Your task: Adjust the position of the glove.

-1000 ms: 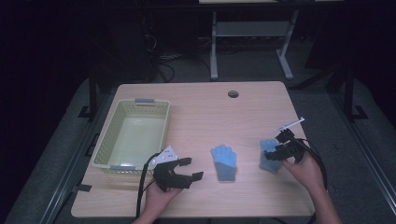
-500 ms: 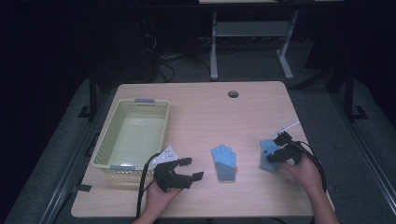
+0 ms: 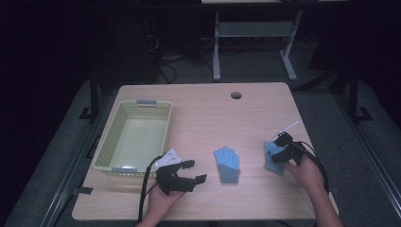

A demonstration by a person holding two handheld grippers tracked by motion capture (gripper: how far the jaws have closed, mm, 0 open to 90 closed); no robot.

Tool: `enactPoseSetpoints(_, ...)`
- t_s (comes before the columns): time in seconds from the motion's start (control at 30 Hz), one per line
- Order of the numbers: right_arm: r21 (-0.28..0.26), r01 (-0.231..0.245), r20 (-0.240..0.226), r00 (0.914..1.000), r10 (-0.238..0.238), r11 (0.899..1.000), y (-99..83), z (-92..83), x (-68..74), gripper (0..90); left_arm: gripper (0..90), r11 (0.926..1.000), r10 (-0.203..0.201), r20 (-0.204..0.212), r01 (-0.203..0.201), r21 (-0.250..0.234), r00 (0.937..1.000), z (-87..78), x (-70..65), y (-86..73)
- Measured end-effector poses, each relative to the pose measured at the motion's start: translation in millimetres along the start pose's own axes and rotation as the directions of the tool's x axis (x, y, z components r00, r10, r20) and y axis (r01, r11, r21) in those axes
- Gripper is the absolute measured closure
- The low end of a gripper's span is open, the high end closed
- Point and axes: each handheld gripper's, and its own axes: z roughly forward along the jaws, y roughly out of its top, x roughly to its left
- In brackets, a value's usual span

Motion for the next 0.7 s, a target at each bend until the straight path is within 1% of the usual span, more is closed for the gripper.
enactPoseSetpoints(0.13,-0.004,-0.007,-0.005,1.0,0.007,1.0,0.0,-0.9,0.2,81.1,23.6,0.9999,-0.015,-0.002,0.015,-0.002,0.9999,-0.6,1.9,-0.3)
enactPoseSetpoints(0.2,-0.005,-0.012,-0.008,0.9999,0.012,1.0,-0.2,-2.1,0.7,81.5,23.6,0.9999,-0.013,-0.001,0.013,-0.004,0.9999,-1.2,2.2,-0.1)
enactPoseSetpoints(0.23,-0.016,-0.015,-0.019,0.9997,0.015,1.0,-1.0,-5.1,0.6,81.7,23.6,0.9999,-0.013,0.001,0.013,-0.009,0.9999,-1.6,2.0,0.2)
enactPoseSetpoints(0.27,-0.016,-0.015,-0.019,0.9997,0.015,1.0,-1.0,-5.1,0.6,81.7,23.5,0.9999,-0.013,0.001,0.013,-0.009,0.9999,-1.6,2.0,0.2)
enactPoseSetpoints(0.3,-0.033,-0.02,-0.027,0.9995,0.019,0.999,-1.7,-10.0,1.5,81.7,23.6,0.9997,-0.018,0.001,0.018,-0.015,0.9998,-1.8,1.5,0.4)
enactPoseSetpoints(0.33,-0.033,-0.02,-0.027,0.9995,0.019,0.999,-1.7,-10.0,1.5,81.7,23.6,0.9997,-0.018,0.001,0.018,-0.015,0.9998,-1.8,1.5,0.4)
enactPoseSetpoints(0.37,-0.05,-0.019,-0.031,0.9994,0.017,0.999,-2.0,-15.9,3.3,81.7,23.6,0.9997,-0.017,0.001,0.017,-0.019,0.9998,-2.0,1.9,0.0)
enactPoseSetpoints(0.4,-0.057,-0.016,-0.039,0.9992,0.014,0.998,-2.1,-18.3,3.4,81.7,23.6,0.9996,-0.02,0.001,0.02,-0.02,0.9998,-1.9,2.1,-0.2)
enactPoseSetpoints(0.53,-0.088,-0.022,-0.037,0.9991,0.019,0.996,-0.5,-29.5,6.4,81.7,23.6,0.9996,-0.017,-0.002,0.017,-0.021,0.9999,-3.0,3.0,0.3)
enactPoseSetpoints(0.6,-0.092,-0.016,-0.041,0.9991,0.013,0.996,0.6,-33.3,7.9,81.6,23.6,0.9995,-0.023,-0.005,0.023,-0.022,0.9997,-3.8,2.1,0.7)
enactPoseSetpoints(0.63,-0.099,-0.006,-0.033,0.9994,0.002,0.995,1.1,-34.7,8.3,81.7,23.6,0.9995,-0.023,-0.005,0.023,-0.022,0.9997,-3.8,2.1,0.7)
enactPoseSetpoints(0.7,-0.102,-0.008,-0.041,0.9992,0.004,0.995,1.4,-37.3,9.1,81.7,23.6,0.9995,-0.022,-0.006,0.022,-0.024,0.9997,-4.4,2.3,0.8)
